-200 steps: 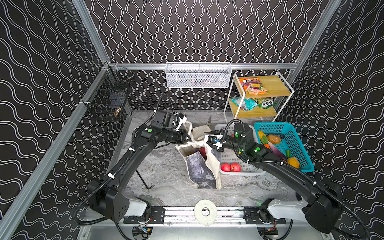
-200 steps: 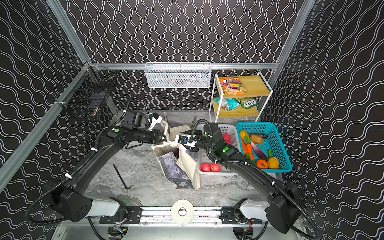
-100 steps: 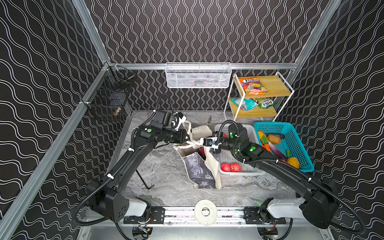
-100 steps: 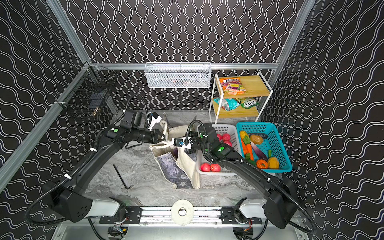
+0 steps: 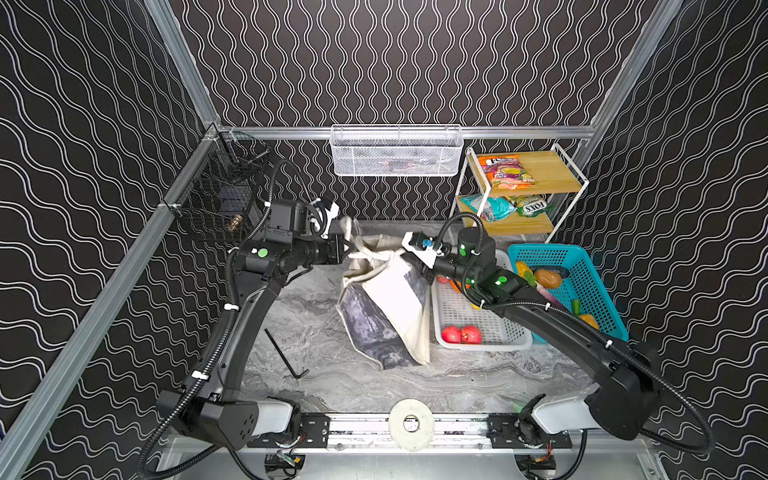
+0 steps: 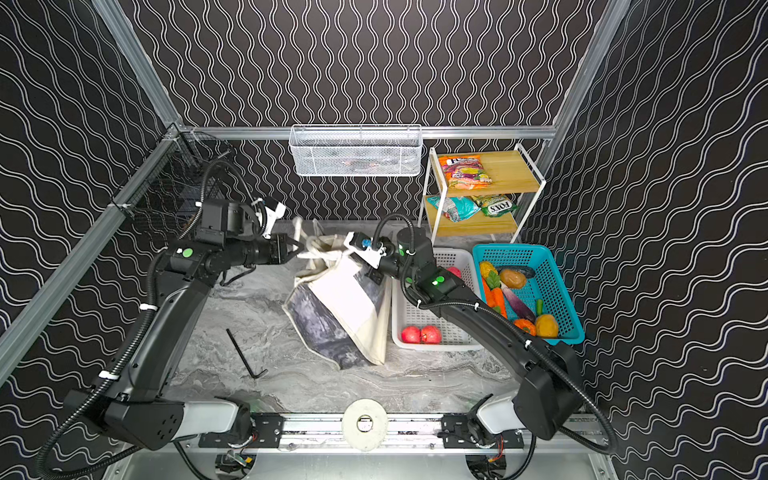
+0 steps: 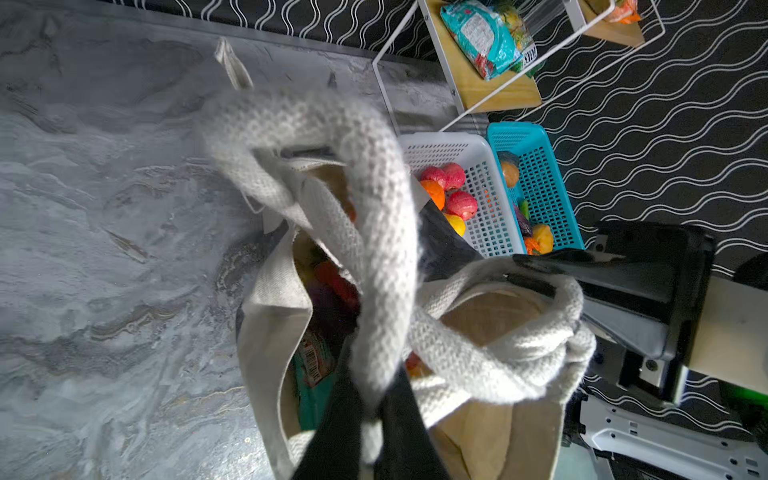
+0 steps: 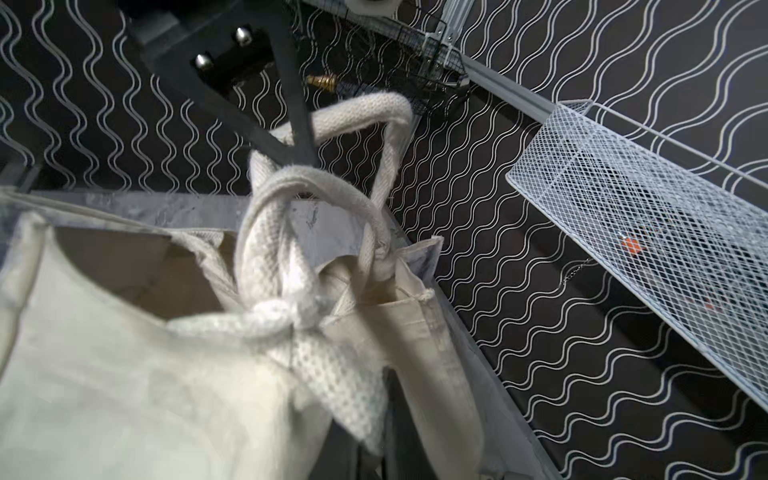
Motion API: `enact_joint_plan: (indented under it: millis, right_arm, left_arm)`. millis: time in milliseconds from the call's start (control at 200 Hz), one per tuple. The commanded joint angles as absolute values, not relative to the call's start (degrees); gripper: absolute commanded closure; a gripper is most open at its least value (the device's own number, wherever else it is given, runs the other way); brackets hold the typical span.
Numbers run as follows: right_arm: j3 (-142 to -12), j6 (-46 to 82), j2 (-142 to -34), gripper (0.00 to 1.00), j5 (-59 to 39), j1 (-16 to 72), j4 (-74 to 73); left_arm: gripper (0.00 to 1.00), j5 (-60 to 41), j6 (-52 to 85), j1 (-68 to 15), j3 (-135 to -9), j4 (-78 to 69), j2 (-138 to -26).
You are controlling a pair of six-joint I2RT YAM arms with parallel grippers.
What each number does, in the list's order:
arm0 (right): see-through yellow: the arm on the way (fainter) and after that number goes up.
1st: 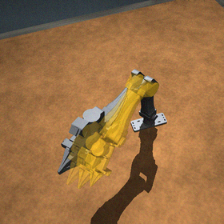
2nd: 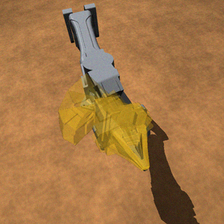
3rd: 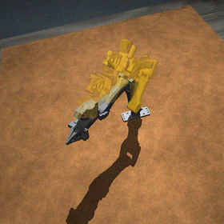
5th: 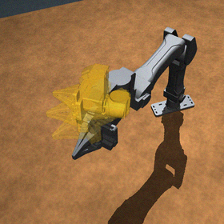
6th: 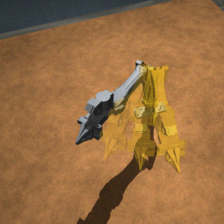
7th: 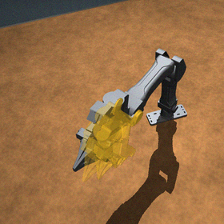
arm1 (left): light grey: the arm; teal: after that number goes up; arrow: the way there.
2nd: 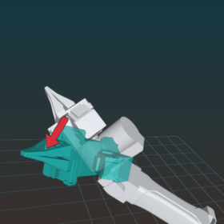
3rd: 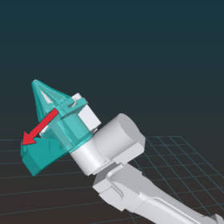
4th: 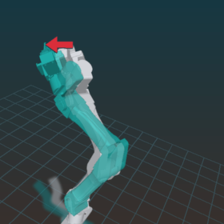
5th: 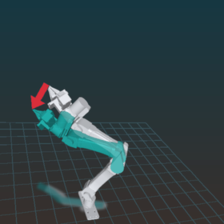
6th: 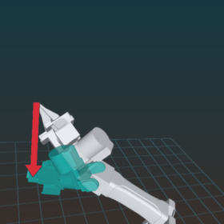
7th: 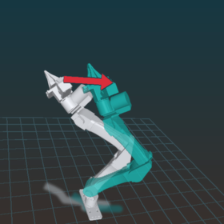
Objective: Place the food into the grocery bag and tie it
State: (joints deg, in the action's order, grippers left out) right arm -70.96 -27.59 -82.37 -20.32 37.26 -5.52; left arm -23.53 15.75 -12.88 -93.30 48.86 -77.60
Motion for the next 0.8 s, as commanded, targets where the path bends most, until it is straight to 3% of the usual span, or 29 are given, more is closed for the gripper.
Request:
enact_joint_plan:
  millis: [0, 180, 596, 796]
  right_arm:
    - [-72.62, -17.22, -82.35, 1.00, -14.94, 36.50, -15.02]
    - [-66.79, -9.85, -79.44, 1.00, -10.65, 35.14, -19.36]
    - [-45.18, 5.49, -71.83, 1.00, 2.25, 28.81, -19.41]
    - [-41.25, 6.69, -68.85, 1.00, 2.18, 25.95, -17.76]
  left_arm:
    - [1.00, -11.88, 11.74, -11.53, -96.29, 53.93, -78.29]
    - [1.00, -8.92, 11.56, -11.14, -94.32, 53.89, -77.77]
    - [1.00, -6.15, 14.48, -9.27, -71.97, 48.40, -71.45]
    - [1.00, -8.03, 15.11, -7.05, -68.40, 46.62, -70.46]
